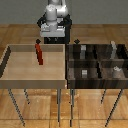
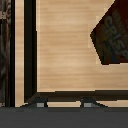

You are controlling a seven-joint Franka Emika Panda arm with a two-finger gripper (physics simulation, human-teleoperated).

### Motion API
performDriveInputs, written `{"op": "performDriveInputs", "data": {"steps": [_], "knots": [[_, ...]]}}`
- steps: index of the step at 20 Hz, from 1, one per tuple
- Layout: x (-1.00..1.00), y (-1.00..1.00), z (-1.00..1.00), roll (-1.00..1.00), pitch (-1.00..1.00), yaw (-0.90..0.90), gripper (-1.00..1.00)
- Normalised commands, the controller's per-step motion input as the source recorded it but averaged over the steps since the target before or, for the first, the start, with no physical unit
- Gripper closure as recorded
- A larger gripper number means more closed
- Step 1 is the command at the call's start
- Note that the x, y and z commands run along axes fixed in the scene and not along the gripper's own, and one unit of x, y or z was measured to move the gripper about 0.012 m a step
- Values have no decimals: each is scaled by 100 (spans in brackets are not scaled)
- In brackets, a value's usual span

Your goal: Place the box of cereal into the appropriate compartment.

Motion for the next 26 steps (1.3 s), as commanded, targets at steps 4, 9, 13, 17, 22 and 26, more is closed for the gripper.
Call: {"op": "performDriveInputs", "data": {"steps": [4,9,13,17,22,26], "knots": [[0,-25,0,0,0,0,-100],[0,-80,0,0,0,0,-100],[0,-100,0,0,0,0,-100],[12,-75,0,0,0,0,-100],[100,20,0,0,0,0,-100],[0,25,0,0,0,0,-100]]}}
